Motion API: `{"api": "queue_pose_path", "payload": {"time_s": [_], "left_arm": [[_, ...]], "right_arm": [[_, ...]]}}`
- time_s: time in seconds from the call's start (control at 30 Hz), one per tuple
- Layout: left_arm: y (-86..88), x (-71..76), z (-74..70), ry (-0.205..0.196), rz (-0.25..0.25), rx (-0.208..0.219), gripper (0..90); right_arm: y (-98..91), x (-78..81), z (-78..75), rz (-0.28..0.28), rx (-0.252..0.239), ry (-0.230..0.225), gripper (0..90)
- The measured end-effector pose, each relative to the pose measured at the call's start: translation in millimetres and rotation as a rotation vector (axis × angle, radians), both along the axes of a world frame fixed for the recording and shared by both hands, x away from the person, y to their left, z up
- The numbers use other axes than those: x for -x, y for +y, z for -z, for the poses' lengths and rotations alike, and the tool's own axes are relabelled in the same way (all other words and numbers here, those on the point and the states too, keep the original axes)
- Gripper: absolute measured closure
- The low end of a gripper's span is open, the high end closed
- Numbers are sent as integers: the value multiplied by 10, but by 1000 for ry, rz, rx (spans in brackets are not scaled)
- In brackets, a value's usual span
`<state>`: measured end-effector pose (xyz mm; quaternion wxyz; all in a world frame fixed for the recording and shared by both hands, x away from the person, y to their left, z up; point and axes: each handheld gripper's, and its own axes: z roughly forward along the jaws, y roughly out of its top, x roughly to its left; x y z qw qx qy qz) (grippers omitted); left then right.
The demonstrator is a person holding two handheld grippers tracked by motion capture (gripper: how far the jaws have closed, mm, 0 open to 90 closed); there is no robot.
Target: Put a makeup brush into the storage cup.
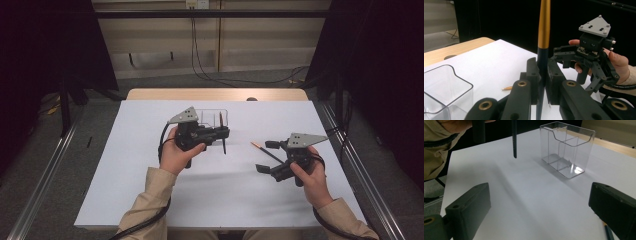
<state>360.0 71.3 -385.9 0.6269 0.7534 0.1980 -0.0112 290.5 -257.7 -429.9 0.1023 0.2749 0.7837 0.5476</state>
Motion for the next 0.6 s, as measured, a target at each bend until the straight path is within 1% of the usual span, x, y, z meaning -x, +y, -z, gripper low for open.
{"api": "queue_pose_path", "payload": {"time_s": [0.2,0.6], "left_arm": [[10,6,-11,-4,-4,4,831],[12,-5,13,-7,-6,-11,831]], "right_arm": [[-129,58,2,24,3,-4,33],[-319,143,32,55,9,-7,33]]}}
